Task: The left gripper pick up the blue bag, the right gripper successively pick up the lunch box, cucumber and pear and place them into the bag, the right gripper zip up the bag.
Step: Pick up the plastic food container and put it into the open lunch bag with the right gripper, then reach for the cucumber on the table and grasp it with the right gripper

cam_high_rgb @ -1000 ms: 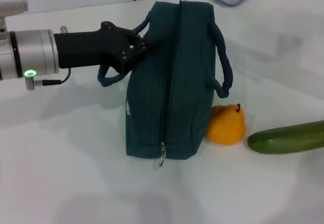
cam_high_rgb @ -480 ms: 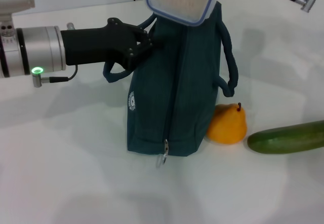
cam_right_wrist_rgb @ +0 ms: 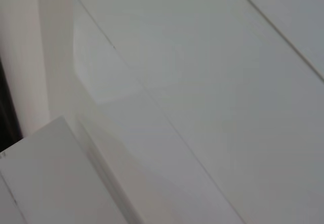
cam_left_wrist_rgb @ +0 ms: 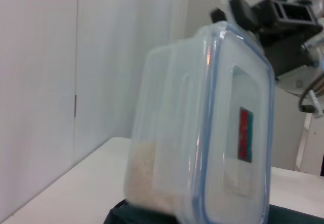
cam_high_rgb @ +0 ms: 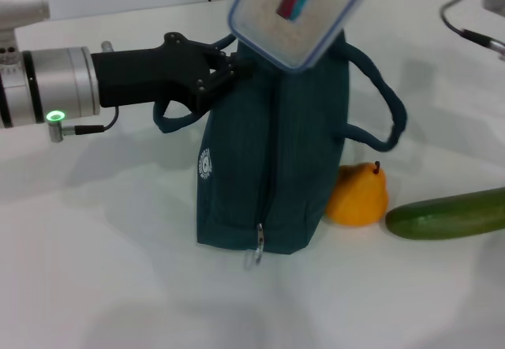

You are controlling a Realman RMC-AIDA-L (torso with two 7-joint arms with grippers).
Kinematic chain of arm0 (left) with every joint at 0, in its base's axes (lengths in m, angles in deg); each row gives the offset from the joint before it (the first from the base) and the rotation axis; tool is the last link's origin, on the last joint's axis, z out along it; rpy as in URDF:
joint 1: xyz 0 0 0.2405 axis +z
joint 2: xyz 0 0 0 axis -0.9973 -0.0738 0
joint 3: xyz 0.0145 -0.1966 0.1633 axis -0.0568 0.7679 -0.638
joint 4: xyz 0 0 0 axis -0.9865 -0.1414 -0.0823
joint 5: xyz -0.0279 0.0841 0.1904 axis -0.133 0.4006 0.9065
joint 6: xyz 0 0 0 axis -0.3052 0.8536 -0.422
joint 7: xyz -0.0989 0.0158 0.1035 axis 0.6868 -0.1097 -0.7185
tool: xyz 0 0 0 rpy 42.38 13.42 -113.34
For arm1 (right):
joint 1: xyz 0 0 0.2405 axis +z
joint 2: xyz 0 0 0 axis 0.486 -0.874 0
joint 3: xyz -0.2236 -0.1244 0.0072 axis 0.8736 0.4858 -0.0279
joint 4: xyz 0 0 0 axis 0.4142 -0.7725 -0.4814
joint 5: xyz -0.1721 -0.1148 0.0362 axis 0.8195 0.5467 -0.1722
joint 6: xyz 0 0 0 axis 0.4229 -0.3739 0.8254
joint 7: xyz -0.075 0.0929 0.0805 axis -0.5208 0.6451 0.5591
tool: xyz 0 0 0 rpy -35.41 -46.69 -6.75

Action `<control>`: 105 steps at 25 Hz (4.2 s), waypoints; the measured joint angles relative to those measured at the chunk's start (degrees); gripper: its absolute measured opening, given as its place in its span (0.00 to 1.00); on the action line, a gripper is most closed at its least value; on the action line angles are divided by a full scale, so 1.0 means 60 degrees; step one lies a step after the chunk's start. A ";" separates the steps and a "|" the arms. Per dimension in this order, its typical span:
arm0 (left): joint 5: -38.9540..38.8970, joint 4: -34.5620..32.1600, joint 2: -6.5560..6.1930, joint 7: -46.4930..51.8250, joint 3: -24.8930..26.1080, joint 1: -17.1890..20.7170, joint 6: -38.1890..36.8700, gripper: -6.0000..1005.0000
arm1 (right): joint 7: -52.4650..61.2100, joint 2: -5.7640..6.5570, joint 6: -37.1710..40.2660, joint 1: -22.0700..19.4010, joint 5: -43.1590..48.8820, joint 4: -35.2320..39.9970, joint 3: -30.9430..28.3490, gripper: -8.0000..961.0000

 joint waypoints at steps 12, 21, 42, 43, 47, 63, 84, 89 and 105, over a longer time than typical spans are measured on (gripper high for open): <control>-0.0196 0.0009 -0.0014 -0.0042 0.0007 -0.0007 -0.0009 0.09 | 0.0069 0.0104 -0.0022 -0.0870 0.0746 0.0225 0.0053 0.14; -0.0320 -0.0050 0.0010 -0.0158 0.0006 -0.0065 -0.0001 0.09 | -0.0231 -0.0205 -0.0973 -0.0594 0.1877 0.0329 0.0370 0.15; -0.0412 -0.0167 0.0029 -0.0196 0.0006 0.0166 0.0233 0.10 | 0.0237 0.0062 -0.0004 -0.1524 0.2052 0.3006 0.1052 0.40; -0.0413 -0.0167 0.0029 -0.0216 0.0006 0.0181 0.0237 0.10 | 0.0298 0.0168 0.0182 -0.1713 0.2054 0.3470 0.1015 0.45; -0.0399 -0.0169 0.0014 -0.0369 0.0007 0.0268 0.0241 0.10 | 0.0572 0.0768 0.1594 -0.2176 0.2728 0.4891 0.0588 0.60; -0.0644 -0.0411 -0.0001 -0.0502 0.0007 0.0492 0.0314 0.10 | 0.0629 0.0668 0.4259 -0.2043 0.8573 0.7290 -0.1306 0.70; -0.0736 -0.0417 -0.0006 -0.0479 0.0006 0.0538 0.0287 0.11 | 0.1747 0.0004 0.3195 -0.0823 1.1779 0.8271 0.1706 0.91; -0.0779 -0.0417 -0.0014 -0.0496 0.0006 0.0510 0.0276 0.11 | 0.1870 -0.0145 0.2879 -0.0644 1.1881 0.8229 0.2369 0.91; -0.0814 -0.0414 -0.0015 -0.0541 0.0007 0.0583 0.0284 0.11 | 0.2413 -0.0493 0.1909 -0.0091 1.3398 0.7360 0.4542 0.91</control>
